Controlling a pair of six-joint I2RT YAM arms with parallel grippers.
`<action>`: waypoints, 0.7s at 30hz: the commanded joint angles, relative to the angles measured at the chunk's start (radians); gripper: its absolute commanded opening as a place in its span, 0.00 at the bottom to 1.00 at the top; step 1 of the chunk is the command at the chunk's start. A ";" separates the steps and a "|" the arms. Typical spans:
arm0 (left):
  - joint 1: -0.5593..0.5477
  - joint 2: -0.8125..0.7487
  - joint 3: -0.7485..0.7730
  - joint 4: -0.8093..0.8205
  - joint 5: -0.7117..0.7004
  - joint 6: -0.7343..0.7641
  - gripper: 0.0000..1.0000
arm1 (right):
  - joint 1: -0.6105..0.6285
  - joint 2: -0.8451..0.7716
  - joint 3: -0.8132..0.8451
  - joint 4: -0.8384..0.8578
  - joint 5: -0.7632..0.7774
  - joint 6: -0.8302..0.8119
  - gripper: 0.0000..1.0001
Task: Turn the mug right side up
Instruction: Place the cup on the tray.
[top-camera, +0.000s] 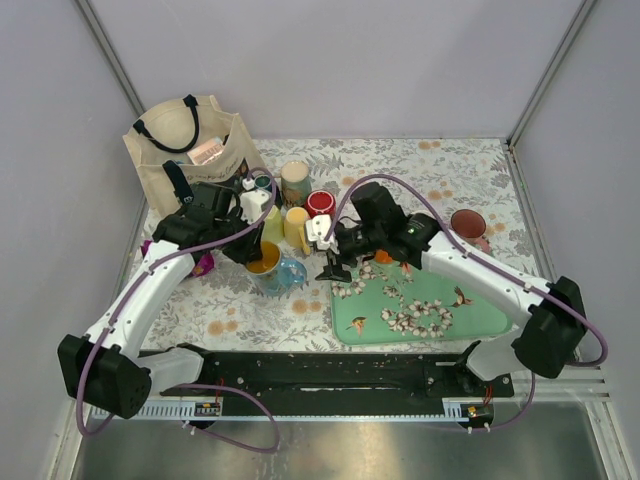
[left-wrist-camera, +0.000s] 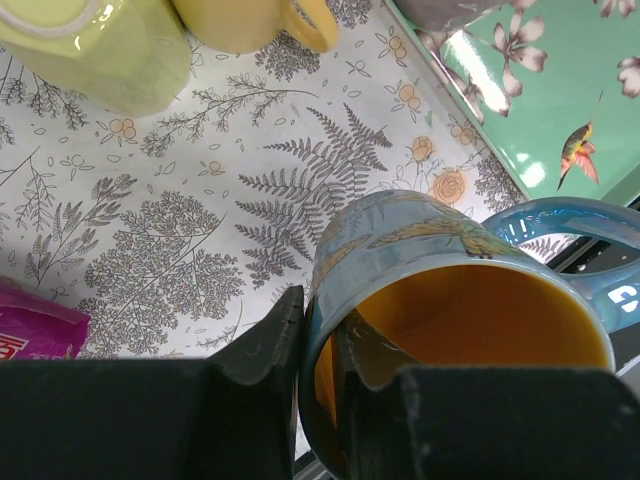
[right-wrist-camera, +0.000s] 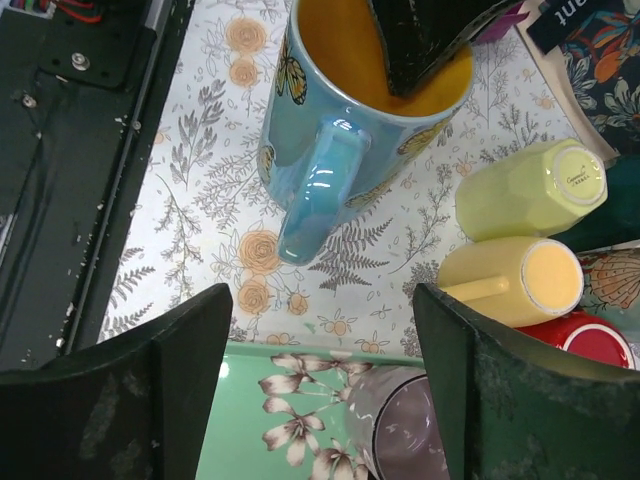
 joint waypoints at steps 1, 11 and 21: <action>0.009 -0.002 0.083 0.092 0.056 -0.082 0.00 | 0.020 0.050 0.080 -0.017 0.050 -0.059 0.79; 0.015 0.001 0.084 0.144 0.114 -0.162 0.00 | 0.076 0.173 0.134 0.057 0.119 -0.004 0.68; 0.057 -0.016 0.041 0.191 0.218 -0.230 0.23 | 0.091 0.210 0.109 0.093 0.276 0.024 0.00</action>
